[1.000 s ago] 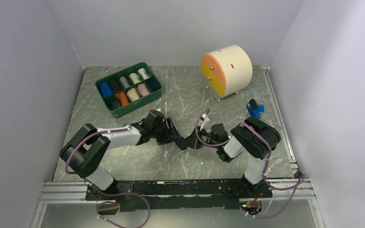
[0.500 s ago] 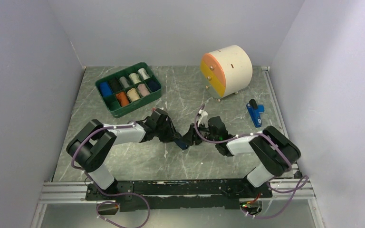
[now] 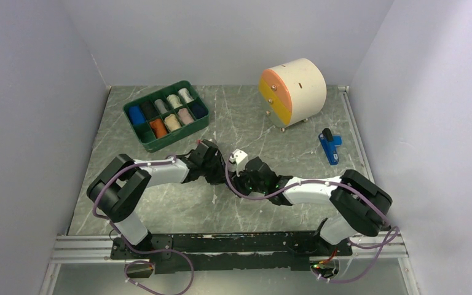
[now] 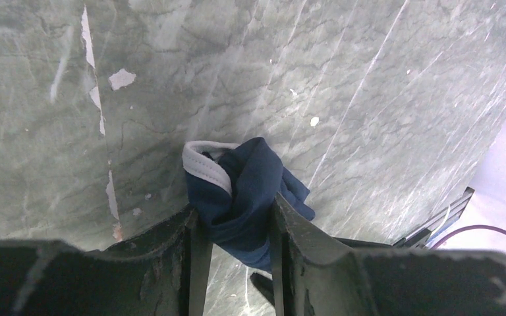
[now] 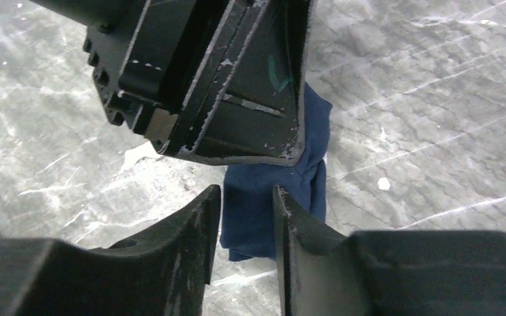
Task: Roll the underwear
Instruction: Roll the underwear to the center of the board.
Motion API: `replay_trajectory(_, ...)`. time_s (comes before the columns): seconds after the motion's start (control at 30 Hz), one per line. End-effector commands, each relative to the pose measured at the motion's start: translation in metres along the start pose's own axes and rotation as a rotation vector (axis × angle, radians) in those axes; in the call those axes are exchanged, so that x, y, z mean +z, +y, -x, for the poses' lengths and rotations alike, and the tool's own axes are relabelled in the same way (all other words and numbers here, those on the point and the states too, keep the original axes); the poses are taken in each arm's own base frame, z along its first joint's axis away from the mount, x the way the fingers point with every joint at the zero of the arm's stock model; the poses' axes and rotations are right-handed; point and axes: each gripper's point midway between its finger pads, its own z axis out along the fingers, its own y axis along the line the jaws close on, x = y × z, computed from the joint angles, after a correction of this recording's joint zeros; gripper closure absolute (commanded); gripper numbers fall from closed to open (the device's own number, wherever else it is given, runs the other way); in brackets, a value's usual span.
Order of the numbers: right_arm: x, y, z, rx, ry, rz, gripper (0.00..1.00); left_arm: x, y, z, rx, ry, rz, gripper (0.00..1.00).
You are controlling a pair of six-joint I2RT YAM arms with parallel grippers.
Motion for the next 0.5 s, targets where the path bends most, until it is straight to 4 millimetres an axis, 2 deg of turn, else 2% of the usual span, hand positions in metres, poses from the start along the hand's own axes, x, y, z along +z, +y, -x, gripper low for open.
replay_trajectory(0.0,0.000,-0.020,-0.011,-0.032,0.046,-0.115,0.65,0.005,0.013,-0.002,-0.006,0.002,0.064,0.60)
replay_trajectory(0.13,0.002,-0.024,-0.020,0.003,0.067,-0.112,0.79,0.005,0.011,-0.002,-0.011,0.002,0.052,0.57)
replay_trajectory(0.2,0.005,-0.023,-0.027,0.061,0.090,-0.069,0.84,0.004,0.009,-0.002,-0.012,0.003,0.046,0.50)
replay_trajectory(0.33,0.004,-0.022,-0.029,0.236,0.058,0.061,0.87,0.002,0.002,-0.003,-0.020,0.007,0.010,0.36)
replay_trajectory(0.47,-0.005,-0.028,-0.025,0.408,-0.010,0.174,0.88,0.001,-0.004,-0.005,-0.037,0.001,-0.045,0.31)
